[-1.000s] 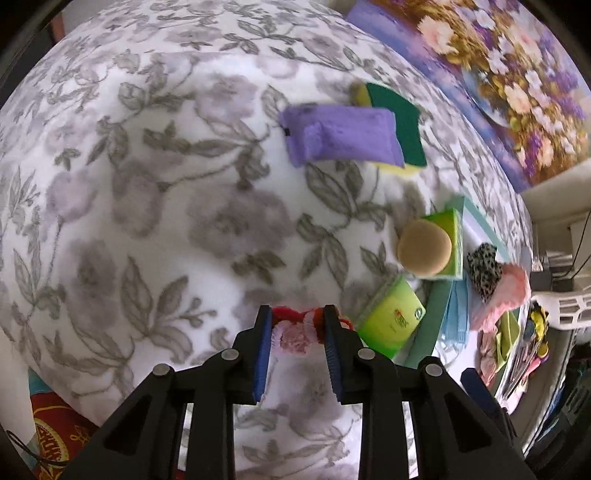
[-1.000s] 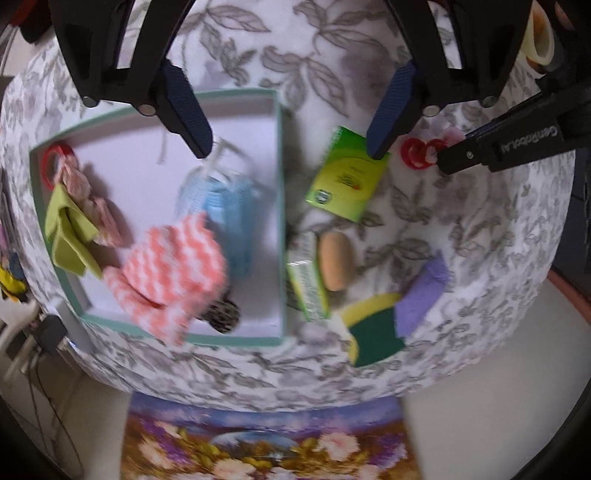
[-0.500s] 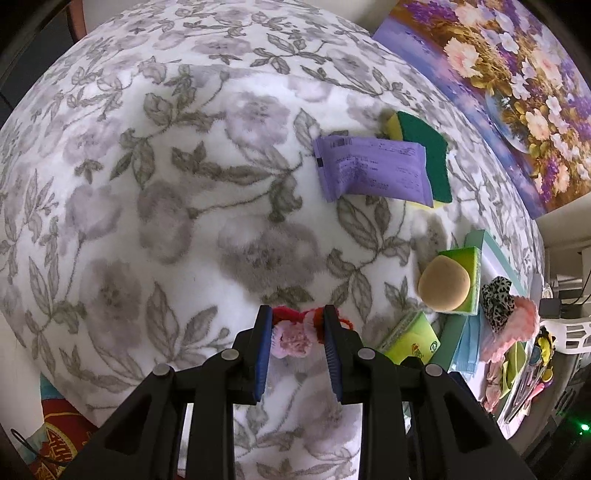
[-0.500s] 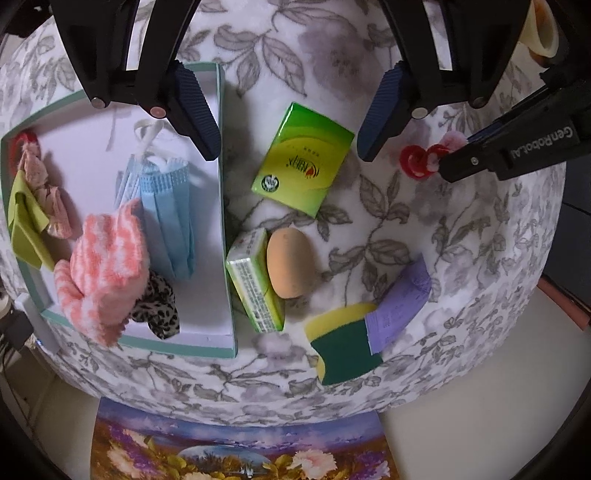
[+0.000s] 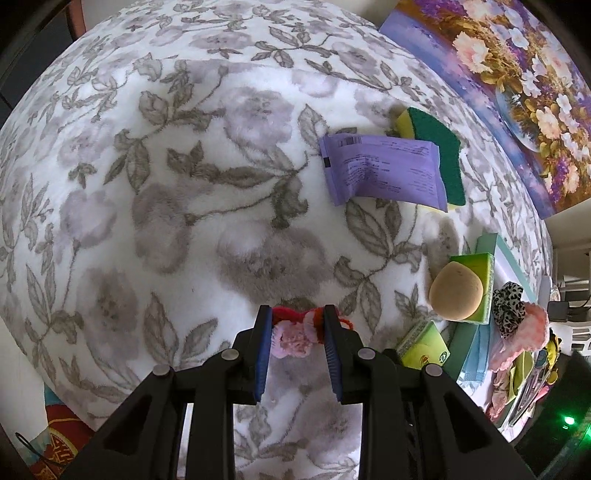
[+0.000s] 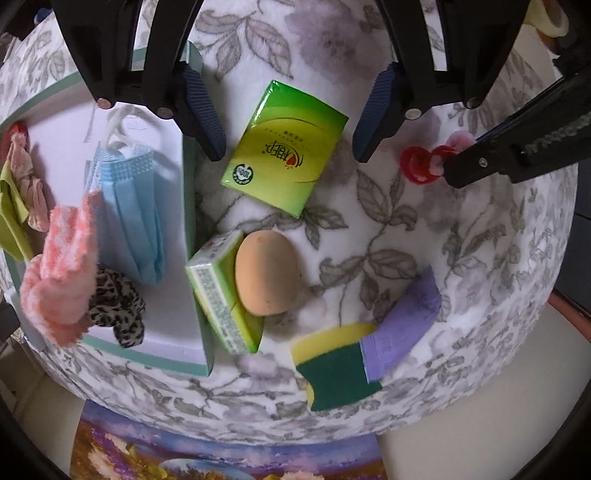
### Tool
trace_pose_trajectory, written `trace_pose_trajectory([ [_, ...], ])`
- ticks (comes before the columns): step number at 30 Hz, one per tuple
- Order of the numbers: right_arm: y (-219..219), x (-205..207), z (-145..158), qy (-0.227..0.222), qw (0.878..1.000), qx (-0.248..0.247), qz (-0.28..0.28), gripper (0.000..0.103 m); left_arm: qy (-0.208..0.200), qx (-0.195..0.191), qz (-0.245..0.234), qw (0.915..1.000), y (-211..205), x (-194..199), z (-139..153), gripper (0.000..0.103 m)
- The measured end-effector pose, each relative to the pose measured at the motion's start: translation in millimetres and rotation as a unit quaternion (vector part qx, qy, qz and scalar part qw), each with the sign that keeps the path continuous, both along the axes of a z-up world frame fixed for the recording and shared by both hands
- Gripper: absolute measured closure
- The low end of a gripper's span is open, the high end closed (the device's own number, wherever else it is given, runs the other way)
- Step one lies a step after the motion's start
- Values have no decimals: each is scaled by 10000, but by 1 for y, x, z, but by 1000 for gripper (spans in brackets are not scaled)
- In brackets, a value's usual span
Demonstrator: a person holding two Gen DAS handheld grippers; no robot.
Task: Organize soft objects
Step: 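Grasp the green tissue pack with the right tool while the left tool holds the hair tie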
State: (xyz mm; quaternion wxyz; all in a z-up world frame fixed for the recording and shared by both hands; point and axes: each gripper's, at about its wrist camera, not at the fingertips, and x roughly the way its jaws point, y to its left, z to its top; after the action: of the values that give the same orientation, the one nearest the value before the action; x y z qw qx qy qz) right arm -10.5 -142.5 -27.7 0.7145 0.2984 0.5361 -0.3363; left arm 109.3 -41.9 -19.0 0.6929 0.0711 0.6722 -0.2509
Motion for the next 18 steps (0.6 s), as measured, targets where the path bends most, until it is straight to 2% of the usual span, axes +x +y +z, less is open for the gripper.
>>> trace_pose_trajectory([
  [2, 0, 3, -10, 122, 9999, 84, -17, 34, -2, 14, 1, 10000, -1, 0, -1, 75],
  [5, 3, 8, -11, 252, 9996, -122, 84, 36, -16, 27, 9, 10000, -2, 1, -2, 75],
  [18, 16, 15, -14, 265, 9992, -208, 198, 40, -143, 105, -8, 9998, -2, -1, -2, 75],
])
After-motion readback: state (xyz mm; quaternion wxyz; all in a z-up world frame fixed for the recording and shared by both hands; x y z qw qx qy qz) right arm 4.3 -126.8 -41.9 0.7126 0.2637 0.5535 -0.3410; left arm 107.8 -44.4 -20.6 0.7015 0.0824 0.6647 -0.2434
